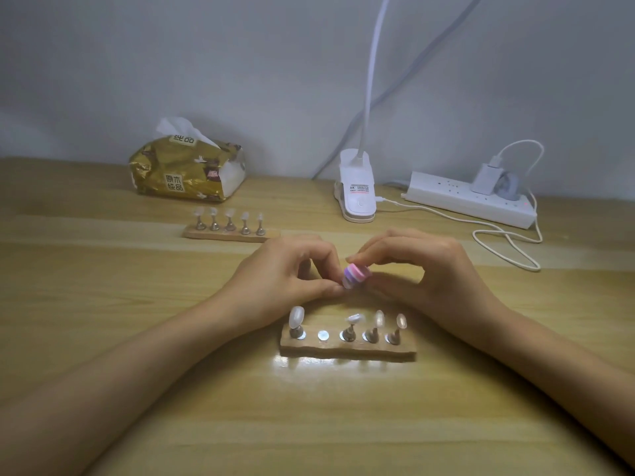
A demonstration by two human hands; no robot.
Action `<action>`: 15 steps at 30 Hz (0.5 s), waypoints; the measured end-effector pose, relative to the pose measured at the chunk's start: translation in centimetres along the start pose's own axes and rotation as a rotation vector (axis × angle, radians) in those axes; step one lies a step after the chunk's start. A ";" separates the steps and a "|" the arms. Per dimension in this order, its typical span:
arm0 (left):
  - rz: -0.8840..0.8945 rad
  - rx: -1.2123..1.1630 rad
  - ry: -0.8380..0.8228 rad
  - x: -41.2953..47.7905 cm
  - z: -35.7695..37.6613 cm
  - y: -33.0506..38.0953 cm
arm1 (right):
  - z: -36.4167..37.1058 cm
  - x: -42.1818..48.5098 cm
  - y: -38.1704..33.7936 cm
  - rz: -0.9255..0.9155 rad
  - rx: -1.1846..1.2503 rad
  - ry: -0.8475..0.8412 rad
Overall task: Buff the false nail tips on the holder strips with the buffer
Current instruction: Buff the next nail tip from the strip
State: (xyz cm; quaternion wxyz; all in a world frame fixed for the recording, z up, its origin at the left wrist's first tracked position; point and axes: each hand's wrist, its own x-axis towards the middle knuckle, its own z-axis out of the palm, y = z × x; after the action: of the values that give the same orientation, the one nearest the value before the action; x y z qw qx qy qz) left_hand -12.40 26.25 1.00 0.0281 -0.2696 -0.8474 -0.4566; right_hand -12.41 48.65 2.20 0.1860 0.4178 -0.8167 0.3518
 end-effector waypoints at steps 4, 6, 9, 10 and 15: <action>0.013 -0.015 0.010 0.0 0.1 0.0 | 0.3 0.0 -0.3 -0.088 -0.032 0.000; 0.013 -0.018 0.005 0.0 0.0 -0.2 | 0.1 0.1 -0.1 0.005 0.019 -0.004; 0.021 -0.013 -0.008 0.0 0.0 -0.3 | 0.0 0.0 -0.1 0.012 0.028 0.041; 0.025 -0.011 -0.001 0.0 0.0 -0.3 | 0.2 0.0 -0.2 -0.034 0.007 0.032; 0.014 -0.028 -0.001 0.0 0.0 -0.2 | 0.0 -0.1 0.0 0.006 -0.010 0.014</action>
State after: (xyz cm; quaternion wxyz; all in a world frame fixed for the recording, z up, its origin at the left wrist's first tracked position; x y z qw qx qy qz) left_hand -12.47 26.21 0.84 0.0272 -0.2759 -0.8391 -0.4681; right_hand -12.40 48.68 2.16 0.1928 0.4118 -0.8185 0.3511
